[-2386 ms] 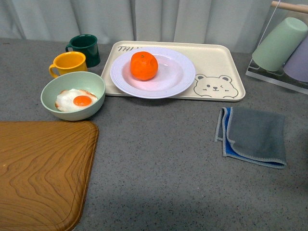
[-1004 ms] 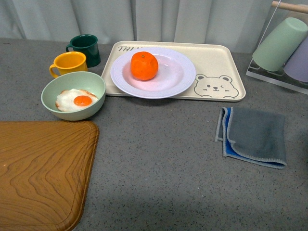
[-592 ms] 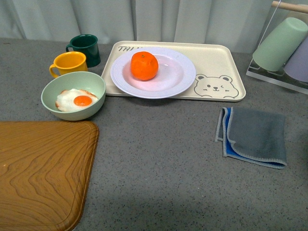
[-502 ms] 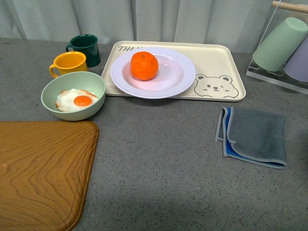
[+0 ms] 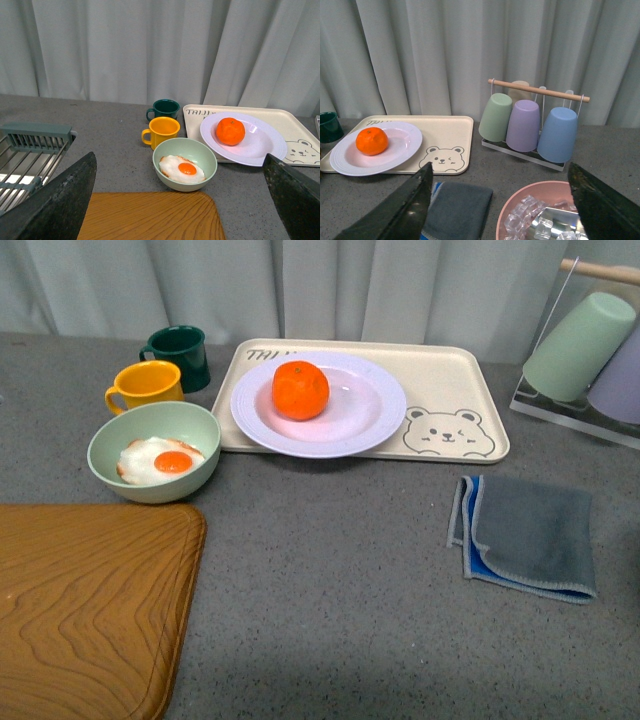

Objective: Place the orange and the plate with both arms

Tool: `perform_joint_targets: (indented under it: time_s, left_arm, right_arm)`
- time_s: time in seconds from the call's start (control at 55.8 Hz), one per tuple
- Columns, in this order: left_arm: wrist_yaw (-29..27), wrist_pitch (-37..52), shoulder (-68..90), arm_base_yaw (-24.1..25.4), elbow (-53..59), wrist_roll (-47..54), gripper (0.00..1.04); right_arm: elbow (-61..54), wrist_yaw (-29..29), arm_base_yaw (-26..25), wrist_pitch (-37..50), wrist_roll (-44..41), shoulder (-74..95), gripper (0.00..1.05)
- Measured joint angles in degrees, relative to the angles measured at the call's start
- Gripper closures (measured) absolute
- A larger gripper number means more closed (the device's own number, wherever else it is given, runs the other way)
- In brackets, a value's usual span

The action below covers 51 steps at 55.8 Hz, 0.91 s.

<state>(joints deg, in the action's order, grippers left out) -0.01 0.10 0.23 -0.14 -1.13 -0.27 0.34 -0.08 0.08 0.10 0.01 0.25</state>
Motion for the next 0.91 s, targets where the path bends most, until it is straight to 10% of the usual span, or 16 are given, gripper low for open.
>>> perform_joint_targets:
  time_s: [0.108,0.915]
  left_arm:
    - [0.0,0.0,0.0,0.0,0.0,0.0,0.07]
    - [0.0,0.0,0.0,0.0,0.0,0.0,0.07]
  right_arm:
    - [0.0,0.0,0.0,0.0,0.0,0.0,0.08]
    - [0.0,0.0,0.0,0.0,0.0,0.0,0.09]
